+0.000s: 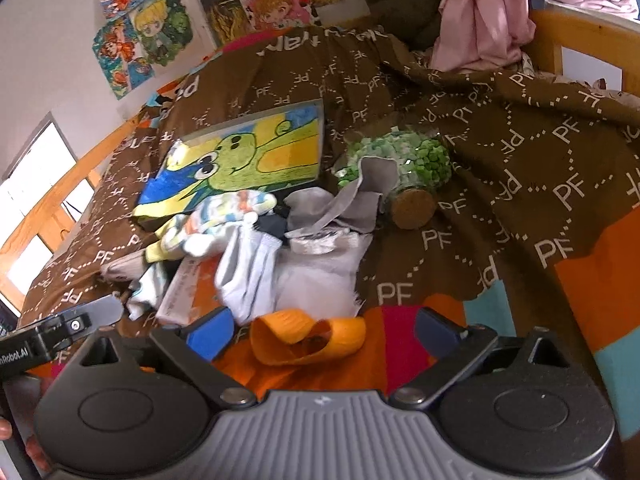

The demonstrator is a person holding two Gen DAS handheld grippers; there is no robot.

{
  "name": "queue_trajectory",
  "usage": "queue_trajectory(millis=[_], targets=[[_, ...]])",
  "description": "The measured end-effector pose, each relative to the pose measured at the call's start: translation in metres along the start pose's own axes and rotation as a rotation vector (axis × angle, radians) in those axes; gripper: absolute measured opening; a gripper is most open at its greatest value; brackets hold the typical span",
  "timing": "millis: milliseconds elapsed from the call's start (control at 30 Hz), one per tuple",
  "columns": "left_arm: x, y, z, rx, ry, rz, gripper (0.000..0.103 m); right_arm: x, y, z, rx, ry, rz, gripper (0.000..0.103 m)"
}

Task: Organize soft objects
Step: 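Grasp the white mask packet with the left gripper while the right gripper grasps the orange strap, then carry the mask packet into the tray with the left gripper while the right gripper carries the orange strap there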

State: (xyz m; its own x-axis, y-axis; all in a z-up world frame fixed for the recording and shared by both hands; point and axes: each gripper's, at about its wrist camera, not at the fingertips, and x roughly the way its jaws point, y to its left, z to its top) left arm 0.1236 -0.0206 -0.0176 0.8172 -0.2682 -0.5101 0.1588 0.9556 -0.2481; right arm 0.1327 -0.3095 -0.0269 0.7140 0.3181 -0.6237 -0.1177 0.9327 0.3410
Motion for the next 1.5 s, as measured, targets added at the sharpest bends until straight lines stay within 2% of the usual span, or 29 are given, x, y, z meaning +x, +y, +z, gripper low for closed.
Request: queue_trajectory(millis=[167,267,500,733,933,1200,1300,1500], targets=[[0.035,-0.01,0.004,-0.032,0.002,-0.047,0.102,0.02,-0.011,0.003,0.03,0.026,-0.024,0.089],[0.053,-0.015,0.002,-0.05,0.021,-0.084,0.099,0.029,-0.013,0.002,0.036,0.052,-0.032,0.083],[0.072,-0.019,-0.004,-0.066,-0.004,-0.135,0.091,0.043,-0.012,-0.003,0.034,0.107,-0.017,0.07],[0.086,-0.03,-0.007,-0.025,0.03,-0.136,0.086,0.049,-0.012,-0.004,0.05,0.121,0.008,0.067],[0.102,-0.022,-0.008,-0.088,0.089,-0.105,0.069,0.054,-0.01,-0.004,0.042,0.119,-0.004,0.066],[0.107,-0.007,-0.01,-0.118,0.143,-0.036,0.016,0.059,-0.01,-0.005,0.043,0.136,0.008,0.048],[0.103,-0.008,-0.01,-0.099,0.144,-0.037,0.009,0.059,-0.01,-0.006,0.051,0.14,0.01,0.042],[0.081,-0.018,-0.01,-0.007,0.123,-0.049,0.007,0.055,-0.008,-0.007,0.043,0.131,0.015,0.035]])
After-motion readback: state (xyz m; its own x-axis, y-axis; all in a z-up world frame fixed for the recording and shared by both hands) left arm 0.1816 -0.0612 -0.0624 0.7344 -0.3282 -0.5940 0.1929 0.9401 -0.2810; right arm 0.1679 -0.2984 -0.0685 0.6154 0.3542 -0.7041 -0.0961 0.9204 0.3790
